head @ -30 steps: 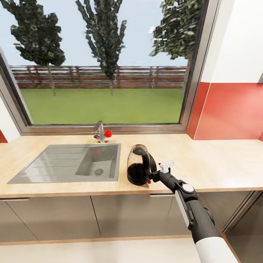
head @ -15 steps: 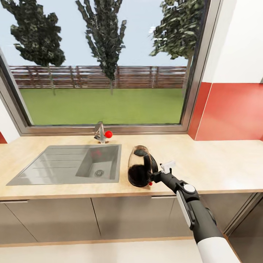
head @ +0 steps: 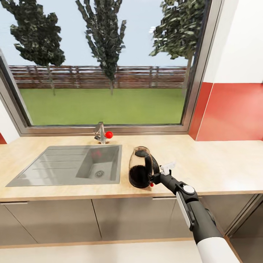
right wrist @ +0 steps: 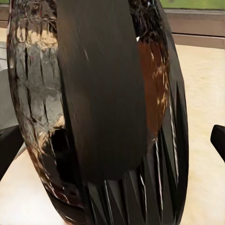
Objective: Set up a coffee station on the kitchen countertop: keep the coffee maker on the countertop, move the bottle of coffee from the kitchen shelf to the counter next to the coffee maker, place a paper coffee filter on top of the coffee maker, put the saucer next to the coffee maker with the coffee cup on the saucer, and place the electric kettle next to the coffee maker.
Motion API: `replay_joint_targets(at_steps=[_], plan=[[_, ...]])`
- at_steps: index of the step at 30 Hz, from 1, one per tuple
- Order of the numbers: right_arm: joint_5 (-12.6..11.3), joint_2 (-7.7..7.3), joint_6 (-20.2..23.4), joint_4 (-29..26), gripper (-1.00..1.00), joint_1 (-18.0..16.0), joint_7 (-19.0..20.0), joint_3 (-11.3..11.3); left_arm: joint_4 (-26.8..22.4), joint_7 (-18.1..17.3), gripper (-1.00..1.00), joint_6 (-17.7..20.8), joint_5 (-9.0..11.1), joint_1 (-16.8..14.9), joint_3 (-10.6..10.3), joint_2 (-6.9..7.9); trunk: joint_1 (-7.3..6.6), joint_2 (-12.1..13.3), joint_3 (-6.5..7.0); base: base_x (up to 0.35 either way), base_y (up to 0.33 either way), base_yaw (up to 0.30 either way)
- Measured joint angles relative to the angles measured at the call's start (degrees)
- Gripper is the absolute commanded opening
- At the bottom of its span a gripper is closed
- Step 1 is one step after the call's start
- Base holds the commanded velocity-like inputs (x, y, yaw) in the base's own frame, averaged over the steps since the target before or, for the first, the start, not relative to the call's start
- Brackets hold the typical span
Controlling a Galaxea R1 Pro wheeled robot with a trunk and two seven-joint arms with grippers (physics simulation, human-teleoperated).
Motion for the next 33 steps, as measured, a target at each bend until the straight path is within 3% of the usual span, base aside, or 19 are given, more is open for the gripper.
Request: replay_joint_targets(at_steps=[4,5,33], plan=[[0.00,0.00,0.00,0.00,1.00,0.00,0.00,0.00,0.00,0.00,1.00,0.05,0.00,-0.01,0.00,0.00,0.00,0.00,0.00,0.000,0.000,0.000],[0.00,0.00,0.00,0.00,-1.00,0.00,0.02,0.00,0.00,0.00,1.00,0.06,0.00,0.00,0.00,0.00,0.00,0.00,0.00,0.000,0.000,0.000],[0.09,0.00,0.00,0.01,-1.00,0.00,0.08,-0.01,0.00,-0.06,1.00,-0.01,0.00,0.01,0.03,0.00,0.00,0.00,0.00,0.000,0.000,0.000]])
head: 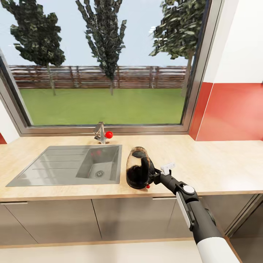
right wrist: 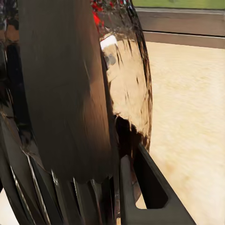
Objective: Set up a coffee station on the kitchen countertop: keep the coffee maker on the countertop, move the bottle of coffee from the kitchen shelf to the counter next to the coffee maker, place a paper coffee filter on top of the coffee maker, put the saucer next to the coffee maker with the coffee cup on the saucer, and place the electric kettle next to the coffee maker.
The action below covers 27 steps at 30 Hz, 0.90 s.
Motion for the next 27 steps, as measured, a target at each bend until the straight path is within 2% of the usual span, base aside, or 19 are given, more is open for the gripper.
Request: replay_joint_targets(at_steps=[27], plan=[[0.06,-0.01,0.02,-0.06,-1.00,0.01,0.02,0.00,0.00,-0.03,1.00,0.00,0.00,0.00,-0.03,0.00,0.00,0.00,0.00,0.000,0.000,0.000]])
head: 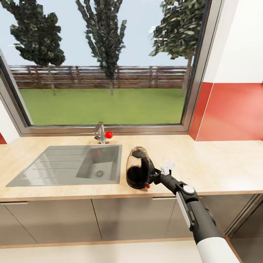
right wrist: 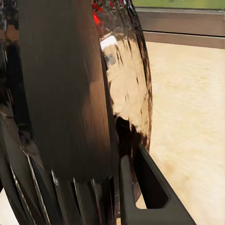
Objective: Set up a coffee station on the kitchen countertop: keep the coffee maker on the countertop, move the bottle of coffee from the kitchen shelf to the counter next to the coffee maker, place a paper coffee filter on top of the coffee maker, put the saucer next to the coffee maker with the coffee cup on the saucer, and place the electric kettle next to the coffee maker.
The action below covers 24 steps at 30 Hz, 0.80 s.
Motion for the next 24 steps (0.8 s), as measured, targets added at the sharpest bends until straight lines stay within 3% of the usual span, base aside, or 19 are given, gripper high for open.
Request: replay_joint_targets(at_steps=[15,24], plan=[[-0.51,0.19,0.56,-2.47,-1.00,-0.03,-0.20,-0.25,0.01,0.00,1.00,0.00,0.00,0.00,0.00,0.00,0.00,-0.01,0.01,0.000,0.000,0.000],[-0.56,0.51,9.32,-13.60,-1.00,-0.09,-0.36,0.14,0.64,0.13,1.00,0.58,-0.03,0.33,-0.14,0.04,0.00,0.00,0.00,0.000,0.000,0.000]])
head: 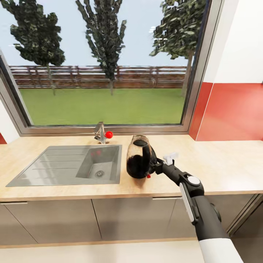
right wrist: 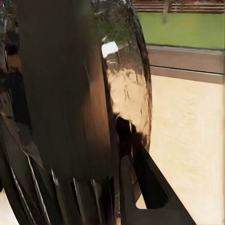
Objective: Set up a coffee station on the kitchen countertop: keep the coffee maker on the countertop, move the bottle of coffee from the kitchen shelf to the counter next to the coffee maker, place a paper coffee filter on top of the coffee maker, put the saucer next to the coffee maker with the coffee cup on the saucer, and place the electric kettle next to the coffee maker.
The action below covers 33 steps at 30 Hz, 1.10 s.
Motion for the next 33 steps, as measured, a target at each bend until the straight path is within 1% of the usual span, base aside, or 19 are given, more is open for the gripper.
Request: replay_joint_targets(at_steps=[1,2,3,4,6,9,13,18,26,33], plan=[[0.00,0.01,0.25,-0.30,-1.00,0.01,0.01,0.10,0.07,0.04,1.00,0.07,0.01,0.15,0.00,0.04,0.00,0.00,0.00,0.000,0.000,0.000],[0.07,0.03,0.56,-0.69,-1.00,0.07,0.04,1.73,0.82,0.36,1.00,0.30,0.06,0.53,0.04,0.33,0.00,0.01,-0.01,0.000,0.000,0.000],[-0.36,0.04,0.69,-0.77,-1.00,0.09,0.07,2.72,1.41,0.42,1.00,0.33,0.06,0.54,0.00,0.36,0.00,0.00,-0.01,0.000,0.000,0.000],[0.04,0.03,0.55,-0.78,-1.00,0.09,0.07,3.53,2.07,0.49,1.00,0.35,0.10,0.55,0.03,0.35,0.00,0.01,-0.01,0.000,0.000,0.000],[-0.12,0.07,0.57,-0.87,-1.00,0.06,0.12,5.50,3.54,0.65,1.00,0.36,0.28,0.55,0.12,0.33,0.00,0.00,-0.01,0.000,0.000,0.000],[-0.03,0.04,0.41,-1.64,-1.00,0.07,0.11,6.59,4.29,0.90,1.00,0.42,0.44,0.55,0.20,0.33,0.00,0.00,0.00,0.000,0.000,0.000],[0.11,-0.09,0.57,-2.05,-1.00,0.09,0.15,6.83,4.50,0.97,1.00,0.45,0.54,0.49,0.35,0.33,0.00,0.00,-0.01,0.000,0.000,0.043],[0.12,-0.03,0.92,-2.07,-1.00,0.09,0.17,6.94,4.50,0.99,1.00,0.59,0.76,0.47,0.68,0.18,0.00,0.01,-0.14,0.000,0.061,0.223],[0.01,-0.02,0.83,-2.05,-1.00,0.09,0.18,6.91,4.45,1.19,1.00,0.54,0.88,0.46,0.73,-0.13,0.00,0.00,-0.38,0.005,0.277,0.258],[0.05,-0.04,0.76,-2.05,-1.00,0.09,0.18,6.88,4.45,1.27,1.00,0.52,0.91,0.47,0.84,-0.23,-0.01,0.00,-0.41,0.087,0.302,0.267]])
